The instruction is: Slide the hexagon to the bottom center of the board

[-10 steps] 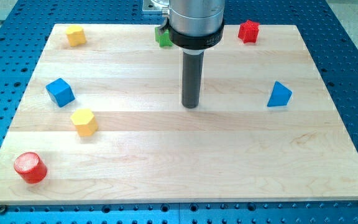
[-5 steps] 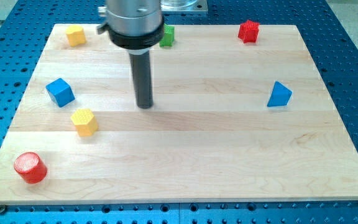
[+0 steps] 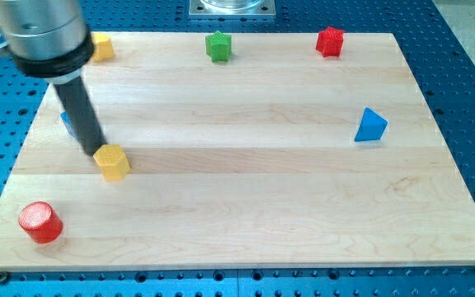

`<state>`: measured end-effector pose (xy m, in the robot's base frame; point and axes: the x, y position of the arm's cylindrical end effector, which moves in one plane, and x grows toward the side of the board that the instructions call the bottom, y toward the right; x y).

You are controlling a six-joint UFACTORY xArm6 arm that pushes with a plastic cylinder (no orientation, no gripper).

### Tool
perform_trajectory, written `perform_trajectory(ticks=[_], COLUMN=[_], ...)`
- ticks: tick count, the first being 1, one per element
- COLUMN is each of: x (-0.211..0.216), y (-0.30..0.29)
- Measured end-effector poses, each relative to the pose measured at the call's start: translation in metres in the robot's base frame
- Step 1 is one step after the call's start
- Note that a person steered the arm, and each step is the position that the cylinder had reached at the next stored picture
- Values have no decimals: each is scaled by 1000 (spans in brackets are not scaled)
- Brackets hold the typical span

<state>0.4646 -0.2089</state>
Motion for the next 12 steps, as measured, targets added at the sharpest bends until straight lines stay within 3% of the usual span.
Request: perform_trajectory(ticks=[3, 5, 6, 7, 8, 9, 10, 12], x=[50, 57, 63, 69, 71, 73, 97, 46], y=[137, 82, 94, 145, 150, 116, 130, 154])
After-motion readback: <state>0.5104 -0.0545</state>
